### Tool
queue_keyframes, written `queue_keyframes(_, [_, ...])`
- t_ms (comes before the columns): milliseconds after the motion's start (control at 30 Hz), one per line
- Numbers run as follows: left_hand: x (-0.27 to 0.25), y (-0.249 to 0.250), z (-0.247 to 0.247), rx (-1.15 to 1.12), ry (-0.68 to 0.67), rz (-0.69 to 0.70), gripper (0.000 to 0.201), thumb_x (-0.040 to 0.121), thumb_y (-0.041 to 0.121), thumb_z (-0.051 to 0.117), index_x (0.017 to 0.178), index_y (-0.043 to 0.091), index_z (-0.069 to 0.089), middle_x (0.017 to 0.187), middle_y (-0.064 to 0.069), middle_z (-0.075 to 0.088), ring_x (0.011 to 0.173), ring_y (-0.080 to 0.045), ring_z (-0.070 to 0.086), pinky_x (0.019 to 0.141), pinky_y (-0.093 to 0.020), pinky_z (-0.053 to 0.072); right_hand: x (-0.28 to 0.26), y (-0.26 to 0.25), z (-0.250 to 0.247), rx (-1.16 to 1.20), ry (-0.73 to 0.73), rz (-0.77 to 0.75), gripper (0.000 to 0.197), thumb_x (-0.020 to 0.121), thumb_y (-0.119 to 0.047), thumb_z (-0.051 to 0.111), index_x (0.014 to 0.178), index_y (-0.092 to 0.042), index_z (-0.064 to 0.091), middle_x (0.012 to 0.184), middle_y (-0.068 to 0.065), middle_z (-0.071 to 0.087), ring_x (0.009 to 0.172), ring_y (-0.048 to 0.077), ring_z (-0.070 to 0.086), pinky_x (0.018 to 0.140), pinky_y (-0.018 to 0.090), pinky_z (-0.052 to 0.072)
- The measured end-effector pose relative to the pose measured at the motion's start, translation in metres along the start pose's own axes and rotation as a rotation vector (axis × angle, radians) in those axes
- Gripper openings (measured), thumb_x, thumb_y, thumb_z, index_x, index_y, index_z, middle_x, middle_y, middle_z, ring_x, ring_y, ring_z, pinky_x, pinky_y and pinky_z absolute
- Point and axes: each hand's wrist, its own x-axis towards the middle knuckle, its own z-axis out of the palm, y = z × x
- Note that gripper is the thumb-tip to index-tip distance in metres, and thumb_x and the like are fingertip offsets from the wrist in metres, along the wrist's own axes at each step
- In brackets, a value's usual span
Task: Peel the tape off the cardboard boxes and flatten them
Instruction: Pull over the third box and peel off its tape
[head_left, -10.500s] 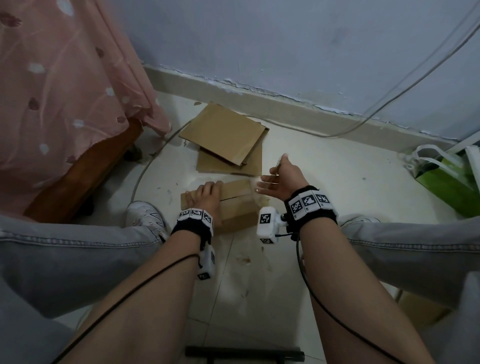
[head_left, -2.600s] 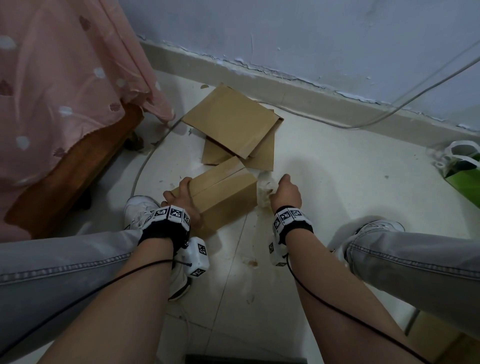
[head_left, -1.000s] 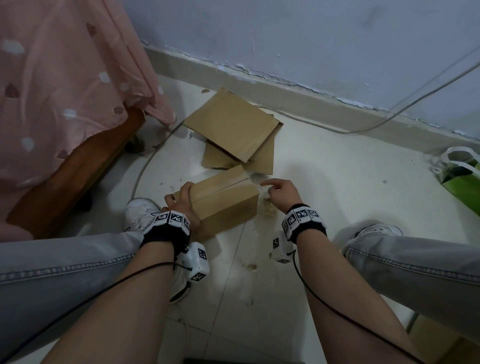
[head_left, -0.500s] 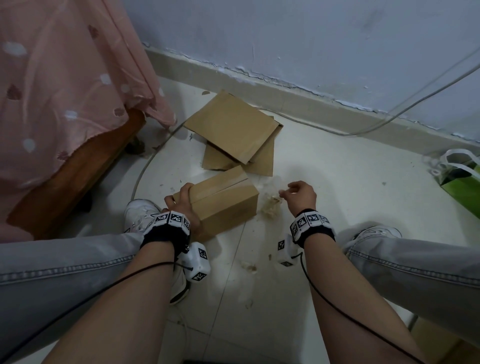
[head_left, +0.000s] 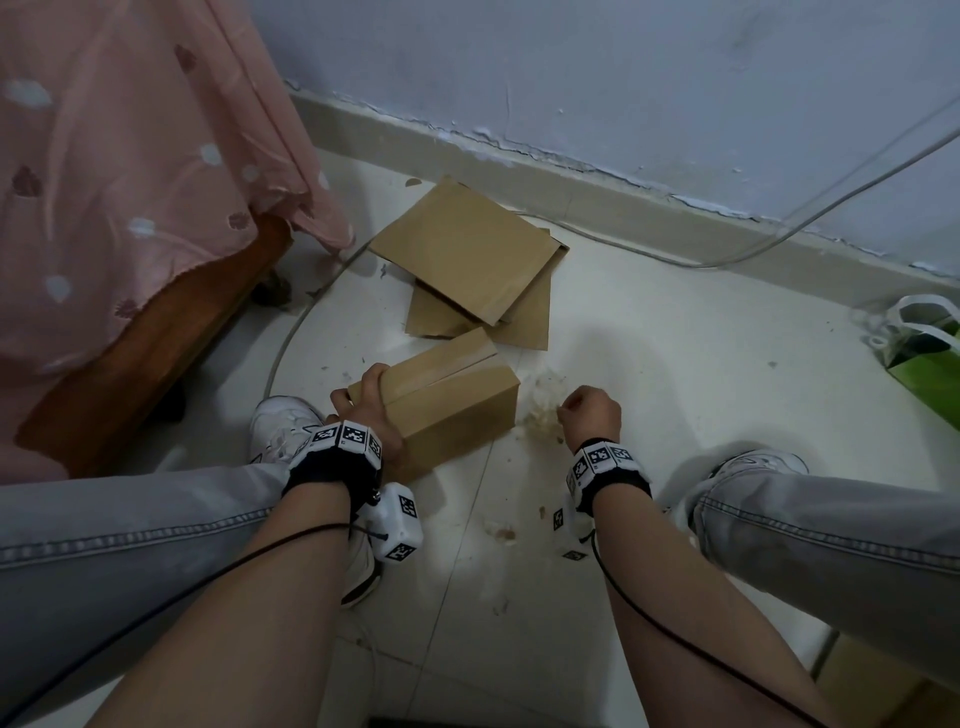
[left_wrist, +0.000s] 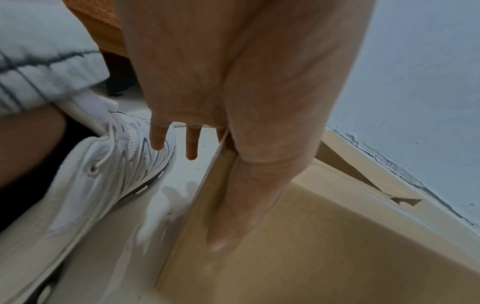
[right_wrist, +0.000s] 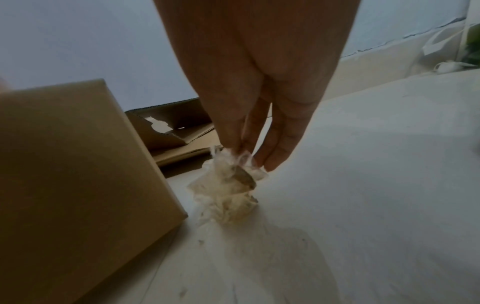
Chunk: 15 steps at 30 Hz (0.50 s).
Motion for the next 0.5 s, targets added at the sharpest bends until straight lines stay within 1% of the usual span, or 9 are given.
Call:
queue_keyframes(67, [-0.001, 0.0, 0.0, -0.003, -0.003, 0.003, 0.113, 0.062, 0.012, 0.079, 0.136, 0.056, 0.006, 0.142, -0.013, 0.015, 0.126, -0.047, 0.038, 0.101, -0.055, 0.043, 0.0, -0.003, 0.003, -0.014, 0.014, -0.021, 0.013, 0.086, -0.006, 0.064, 0.097, -0.008, 0.07, 0.1, 0.012, 0.069, 0.091, 0.031, 0.066, 0.08, 0.036, 0.056])
queue_keyframes(133, [-0.002, 0.0, 0.002, -0.005, 0.002, 0.007, 0.113, 0.06, 0.013, 0.08, 0.135, 0.056, 0.007, 0.14, -0.012, 0.016, 0.125, -0.047, 0.038, 0.101, -0.055, 0.043, -0.001, -0.006, 0.004, -0.008, 0.022, -0.023, 0.022, 0.084, -0.005, 0.071, 0.104, -0.007, 0.061, 0.114, 0.01, 0.053, 0.083, 0.027, 0.058, 0.08, 0.034, 0.053])
queue_keyframes(167, [-0.002, 0.001, 0.002, -0.003, 0.006, 0.007, 0.114, 0.06, 0.013, 0.081, 0.135, 0.056, 0.007, 0.14, -0.012, 0.016, 0.125, -0.047, 0.038, 0.101, -0.055, 0.043, -0.002, -0.009, 0.003, -0.014, 0.029, -0.021, 0.024, 0.084, -0.005, 0.071, 0.104, -0.005, 0.058, 0.117, 0.01, 0.044, 0.082, 0.026, 0.054, 0.081, 0.034, 0.051])
queue_keyframes(200, [-0.002, 0.001, 0.002, 0.001, 0.006, 0.007, 0.114, 0.06, 0.013, 0.081, 0.134, 0.056, 0.006, 0.14, -0.012, 0.016, 0.125, -0.047, 0.038, 0.101, -0.055, 0.042, -0.001, -0.011, 0.002, -0.043, 0.028, -0.021, 0.02, 0.086, -0.006, 0.07, 0.103, -0.004, 0.06, 0.117, 0.012, 0.043, 0.087, 0.028, 0.054, 0.083, 0.034, 0.049])
queue_keyframes(267, [-0.001, 0.001, 0.002, 0.011, 0.0, 0.005, 0.115, 0.06, 0.013, 0.081, 0.133, 0.057, 0.004, 0.14, -0.012, 0.015, 0.125, -0.047, 0.038, 0.101, -0.056, 0.042, 0.002, -0.012, 0.003, -0.19, 0.006, -0.018, 0.014, 0.091, -0.015, 0.067, 0.098, -0.005, 0.071, 0.114, 0.013, 0.055, 0.105, 0.033, 0.053, 0.093, 0.036, 0.046])
queue_keyframes(300, [-0.001, 0.001, 0.002, 0.013, -0.003, 0.005, 0.115, 0.059, 0.013, 0.082, 0.132, 0.057, 0.004, 0.14, -0.012, 0.015, 0.125, -0.047, 0.038, 0.1, -0.056, 0.043, 0.003, -0.012, 0.003, -0.233, 0.009, -0.002, 0.015, 0.091, -0.021, 0.067, 0.095, -0.008, 0.074, 0.109, 0.012, 0.061, 0.11, 0.032, 0.051, 0.094, 0.036, 0.044])
queue_keyframes(367, [-0.001, 0.001, 0.002, 0.012, 0.002, 0.005, 0.116, 0.058, 0.013, 0.081, 0.131, 0.058, 0.004, 0.139, -0.012, 0.016, 0.124, -0.047, 0.039, 0.099, -0.056, 0.043, -0.001, -0.015, 0.002, -0.237, -0.019, 0.034, 0.013, 0.09, -0.02, 0.067, 0.09, -0.009, 0.074, 0.101, 0.013, 0.069, 0.104, 0.032, 0.058, 0.09, 0.036, 0.047])
queue_keyframes(433, [0.0, 0.001, 0.002, 0.009, 0.009, 0.008, 0.115, 0.059, 0.013, 0.081, 0.132, 0.057, 0.004, 0.14, -0.012, 0.016, 0.124, -0.047, 0.039, 0.1, -0.056, 0.043, 0.0, -0.014, 0.006, -0.203, -0.053, 0.049, 0.011, 0.088, -0.013, 0.068, 0.094, -0.004, 0.07, 0.101, 0.017, 0.068, 0.095, 0.034, 0.064, 0.078, 0.032, 0.049])
queue_keyframes(500, [0.0, 0.001, 0.003, 0.003, 0.014, 0.011, 0.113, 0.061, 0.013, 0.079, 0.134, 0.056, 0.004, 0.14, -0.012, 0.016, 0.125, -0.047, 0.038, 0.1, -0.055, 0.042, -0.001, -0.015, 0.008, -0.196, -0.042, 0.017, 0.012, 0.089, -0.007, 0.067, 0.1, -0.001, 0.067, 0.103, 0.019, 0.066, 0.096, 0.036, 0.063, 0.074, 0.032, 0.046])
